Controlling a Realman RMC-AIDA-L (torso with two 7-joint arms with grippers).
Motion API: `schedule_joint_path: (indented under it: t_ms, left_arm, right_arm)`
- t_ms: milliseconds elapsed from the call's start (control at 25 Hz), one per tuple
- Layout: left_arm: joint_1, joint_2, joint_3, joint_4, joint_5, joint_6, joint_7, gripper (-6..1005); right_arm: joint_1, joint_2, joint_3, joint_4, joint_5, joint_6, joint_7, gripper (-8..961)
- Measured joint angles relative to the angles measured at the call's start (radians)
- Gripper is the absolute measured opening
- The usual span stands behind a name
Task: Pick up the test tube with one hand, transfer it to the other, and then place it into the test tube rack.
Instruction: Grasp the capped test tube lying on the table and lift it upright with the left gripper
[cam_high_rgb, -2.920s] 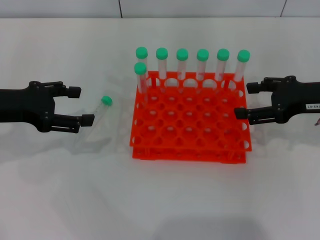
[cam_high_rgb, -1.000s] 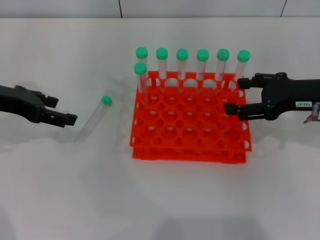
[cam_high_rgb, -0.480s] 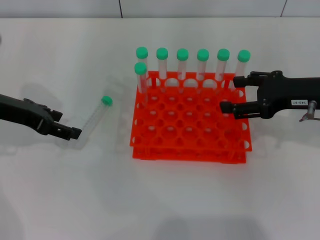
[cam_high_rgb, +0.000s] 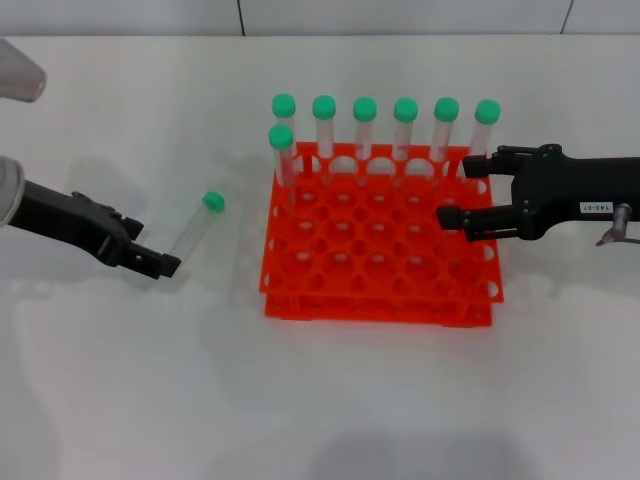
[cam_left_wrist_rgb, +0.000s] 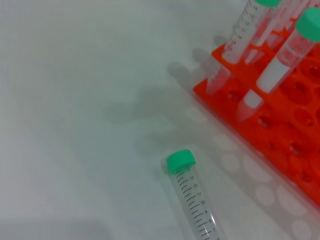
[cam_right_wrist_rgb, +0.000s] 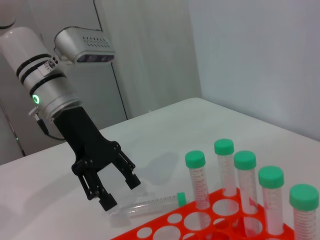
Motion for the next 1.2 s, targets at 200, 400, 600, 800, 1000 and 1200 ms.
schedule_joint_path:
  t_ms: [200, 400, 600, 800, 1000, 1200]
  left_arm:
    - [-0.011, -0.005, 0.013, -0.019, 0.011, -0.013, 0.0, 879]
    - [-0.013, -0.005, 0.013, -0.02, 0.012, -0.017, 0.0, 878]
    - [-0.018, -0.007, 0.024, -0.032, 0.012, -0.017, -0.001, 877]
    - [-0.02, -0.008, 0.025, -0.037, 0.012, -0.018, -0.004, 876]
    - [-0.02, -0.008, 0.025, -0.037, 0.012, -0.022, -0.007, 731]
    - [-0.02, -0.01, 0.026, -0.037, 0.012, -0.022, -0.006, 680]
  right_arm:
    - [-0.001, 0.0, 0.0, -0.001, 0.0, -0.001, 0.0, 855]
    - [-0.006, 0.0, 0.0, -0.003, 0.0, -0.003, 0.001, 855]
    - [-0.005, 0.0, 0.0, -0.003, 0.0, -0.004, 0.0, 855]
    - [-0.004, 0.0, 0.0, -0.003, 0.0, -0.006, 0.0, 855]
    - [-0.006, 0.0, 0.0, -0.004, 0.0, -0.012, 0.001, 855]
    - [-0.008, 0.0, 0.0, -0.003, 0.0, -0.013, 0.002, 855]
